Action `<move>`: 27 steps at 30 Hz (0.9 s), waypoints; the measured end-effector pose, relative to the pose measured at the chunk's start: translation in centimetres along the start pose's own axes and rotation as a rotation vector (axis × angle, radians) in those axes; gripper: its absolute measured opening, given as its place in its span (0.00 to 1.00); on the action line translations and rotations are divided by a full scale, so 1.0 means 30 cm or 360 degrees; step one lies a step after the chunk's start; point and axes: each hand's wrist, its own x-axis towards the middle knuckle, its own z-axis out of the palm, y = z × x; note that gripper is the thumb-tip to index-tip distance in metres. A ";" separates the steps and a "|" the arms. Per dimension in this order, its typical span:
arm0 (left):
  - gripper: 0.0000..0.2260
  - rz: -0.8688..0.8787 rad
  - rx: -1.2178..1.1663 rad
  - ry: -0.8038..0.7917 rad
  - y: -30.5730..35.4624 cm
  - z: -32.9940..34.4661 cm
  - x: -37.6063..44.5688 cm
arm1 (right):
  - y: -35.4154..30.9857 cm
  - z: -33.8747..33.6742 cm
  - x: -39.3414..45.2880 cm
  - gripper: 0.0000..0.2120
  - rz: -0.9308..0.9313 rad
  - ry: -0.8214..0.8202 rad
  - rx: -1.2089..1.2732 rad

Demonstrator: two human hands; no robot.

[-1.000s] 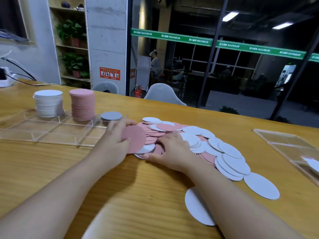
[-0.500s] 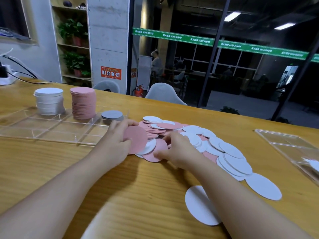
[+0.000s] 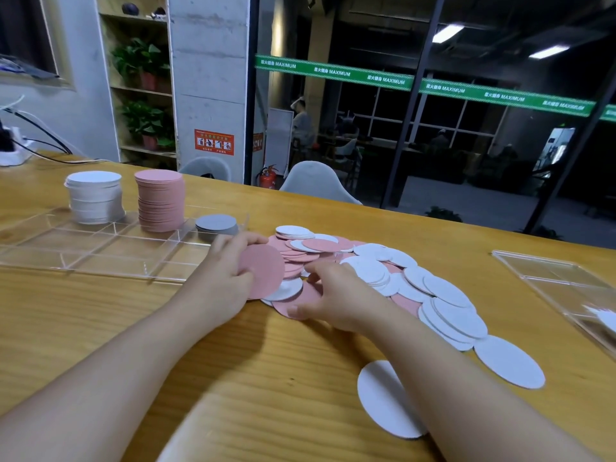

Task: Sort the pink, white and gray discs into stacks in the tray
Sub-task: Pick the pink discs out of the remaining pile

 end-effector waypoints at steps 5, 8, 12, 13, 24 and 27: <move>0.23 -0.0028 0.0000 -0.0029 -0.001 -0.005 -0.003 | 0.006 -0.027 -0.001 0.16 0.0115 -0.0138 0.0031; 0.25 -0.0010 -0.0018 -0.0045 0.001 -0.003 -0.004 | 0.032 -0.063 -0.008 0.04 0.0103 -0.0119 0.0053; 0.26 0.0012 -0.0053 -0.0070 0.008 -0.001 -0.002 | 0.074 -0.133 -0.007 0.04 0.0099 0.0002 0.0162; 0.26 0.0014 -0.0064 -0.0075 0.010 -0.001 -0.002 | 0.074 -0.141 -0.007 0.04 0.0079 0.0034 0.0252; 0.21 0.0154 -0.0025 -0.0172 -0.003 0.018 -0.001 | 0.000 -0.008 0.010 0.06 -0.0196 0.0287 0.0383; 0.24 0.0149 -0.0001 -0.0193 -0.002 0.020 0.002 | 0.026 -0.007 0.014 0.08 -0.0239 0.0244 -0.0012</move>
